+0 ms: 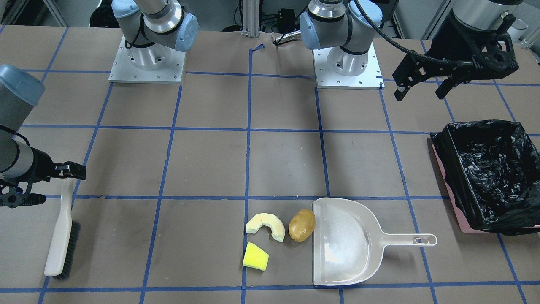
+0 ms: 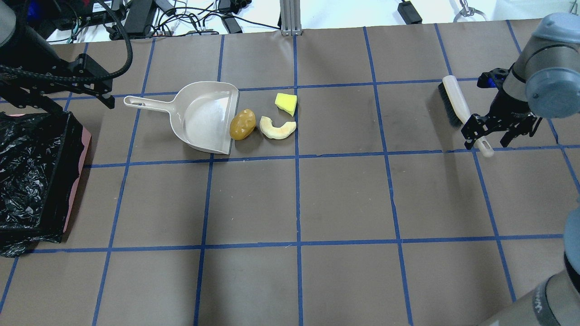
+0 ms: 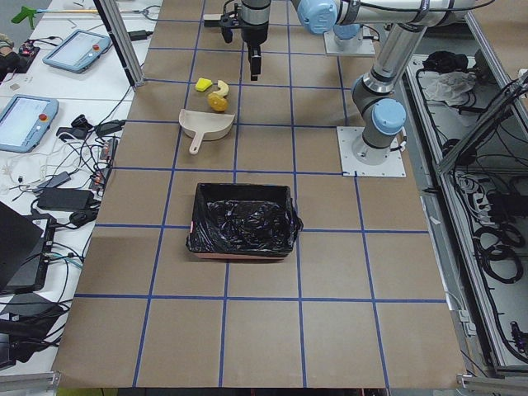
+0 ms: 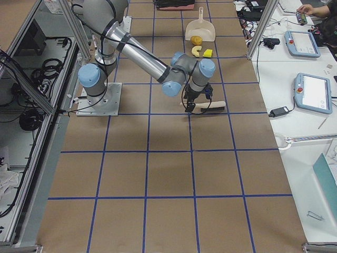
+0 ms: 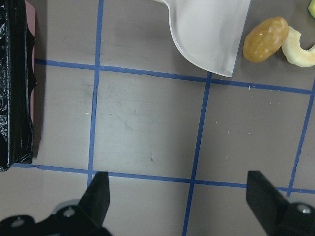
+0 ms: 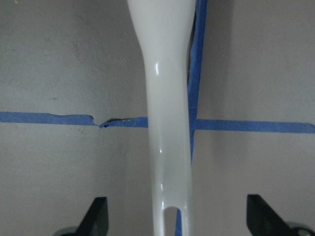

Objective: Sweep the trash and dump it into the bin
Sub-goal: 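Lower the right gripper and grasp the brush handle, lift it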

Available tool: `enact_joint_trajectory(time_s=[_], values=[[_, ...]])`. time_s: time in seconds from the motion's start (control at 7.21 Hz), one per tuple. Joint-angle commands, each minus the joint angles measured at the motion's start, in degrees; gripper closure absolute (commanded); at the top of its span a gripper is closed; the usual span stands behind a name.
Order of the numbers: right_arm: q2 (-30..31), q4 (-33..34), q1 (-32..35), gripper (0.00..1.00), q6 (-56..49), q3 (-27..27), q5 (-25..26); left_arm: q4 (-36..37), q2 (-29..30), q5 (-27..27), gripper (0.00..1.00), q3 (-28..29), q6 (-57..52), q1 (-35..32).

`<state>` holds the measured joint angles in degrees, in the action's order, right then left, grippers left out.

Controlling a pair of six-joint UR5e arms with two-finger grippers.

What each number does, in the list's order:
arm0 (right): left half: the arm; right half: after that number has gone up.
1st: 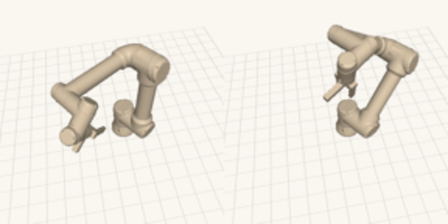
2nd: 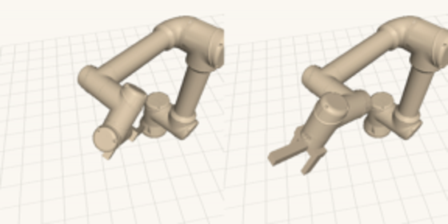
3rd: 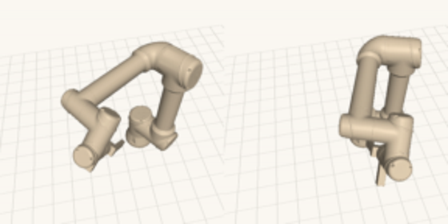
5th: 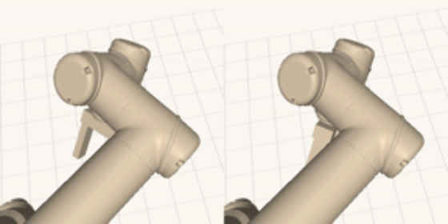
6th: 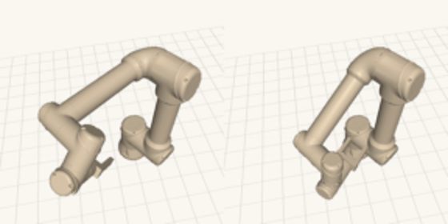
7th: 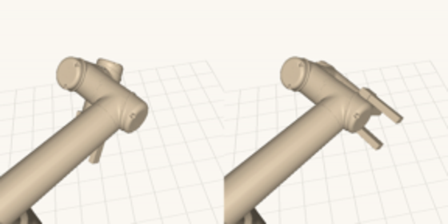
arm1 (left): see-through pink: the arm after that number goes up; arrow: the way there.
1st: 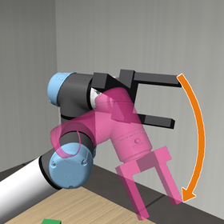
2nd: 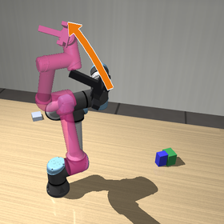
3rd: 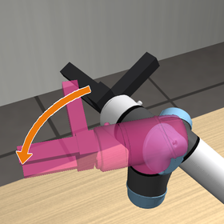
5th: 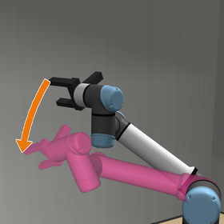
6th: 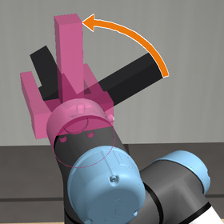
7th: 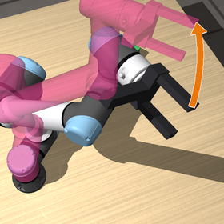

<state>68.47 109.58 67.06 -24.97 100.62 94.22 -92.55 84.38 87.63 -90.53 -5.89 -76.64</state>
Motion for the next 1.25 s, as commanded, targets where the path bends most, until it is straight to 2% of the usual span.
enact_joint_trajectory(time_s=[0.0, 0.14, 0.28, 0.42, 0.56, 0.69, 0.83, 1.11], values=[[-0.4, -0.1, 0.1, 0.06, 0.1, -0.1, -0.1, 0.0, 0.0, 0.0, 0.00, 0.0, 0.0, 0.0], [-0.4, 0.0, 0.1, 0.26, 0.2, -0.1, -0.2, 0.0, 0.0, 0.0, 0.00, -0.1, 0.0, 0.0], [-0.4, 0.0, 0.1, 0.38, 0.2, -0.2, -0.1, 0.0, 0.0, 0.0, 0.00, 0.0, 0.0, 0.0], [-0.3, 0.1, 0.2, 0.38, 0.4, -0.3, -0.2, 0.0, 0.0, 0.0, 0.00, 0.0, 0.0, 0.0], [-0.4, 0.2, 0.2, 0.49, 0.3, -0.3, -0.2, 0.0, 0.0, 0.0, 0.00, 0.0, 0.0, 0.0], [-0.4, 0.1, 0.2, 0.78, 0.2, -0.5, -0.2, 0.0, 0.0, 0.0, 0.00, 0.0, 0.0, 0.0], [-0.4, -0.2, 0.3, 0.97, 0.3, -0.7, -0.1, 0.0, 0.0, 0.0, 0.00, 0.0, 0.0, 0.0], [-0.1, -0.9, 0.5, 1.00, 0.2, -1.5, 0.6, 0.0, 0.0, 0.0, 0.00, 0.0, 0.0, 0.0]])
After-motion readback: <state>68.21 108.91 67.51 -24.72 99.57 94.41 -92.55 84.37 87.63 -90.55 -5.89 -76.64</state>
